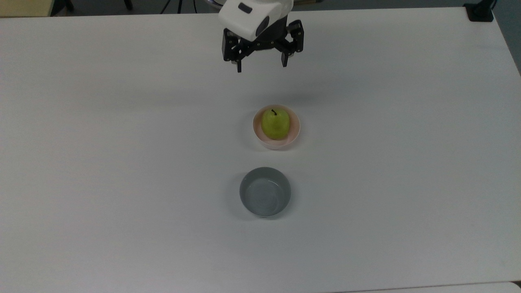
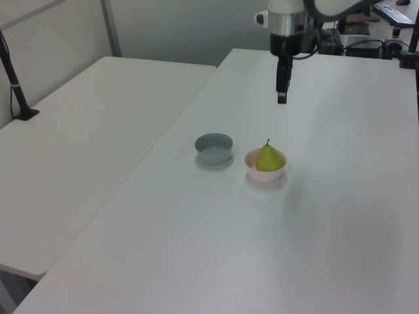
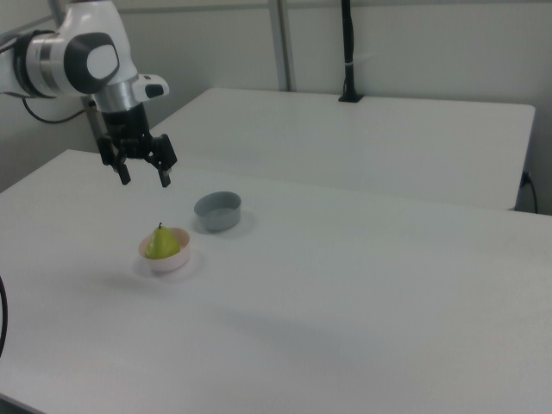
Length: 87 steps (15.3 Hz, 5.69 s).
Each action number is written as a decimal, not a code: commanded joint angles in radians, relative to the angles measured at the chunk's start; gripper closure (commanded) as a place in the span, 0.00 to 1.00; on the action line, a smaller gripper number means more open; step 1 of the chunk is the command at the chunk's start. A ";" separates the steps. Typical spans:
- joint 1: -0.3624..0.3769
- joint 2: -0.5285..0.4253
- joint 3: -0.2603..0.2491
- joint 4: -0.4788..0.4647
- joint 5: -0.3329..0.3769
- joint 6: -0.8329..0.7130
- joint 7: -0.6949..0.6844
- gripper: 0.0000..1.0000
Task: Pick up a pear from the bowl
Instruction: 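Move the open gripper over the pink bowl and lower onto the pear, then close the gripper around the green pear in the pink bowl, then lift the pear out of the bowl and carry it beside the bowl, then lower the pear onto the table and open the gripper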
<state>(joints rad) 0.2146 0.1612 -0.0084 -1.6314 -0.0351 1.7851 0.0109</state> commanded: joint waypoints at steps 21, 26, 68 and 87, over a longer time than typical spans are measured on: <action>0.008 0.187 0.051 -0.133 -0.048 0.267 0.026 0.04; 0.009 0.208 0.051 -0.133 -0.060 0.286 0.026 0.09; -0.078 0.074 0.039 0.005 -0.051 0.025 -0.012 0.52; -0.129 0.205 -0.140 -0.044 -0.054 0.197 -0.128 0.51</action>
<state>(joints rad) 0.0822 0.3345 -0.1450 -1.6609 -0.0844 1.9253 -0.1071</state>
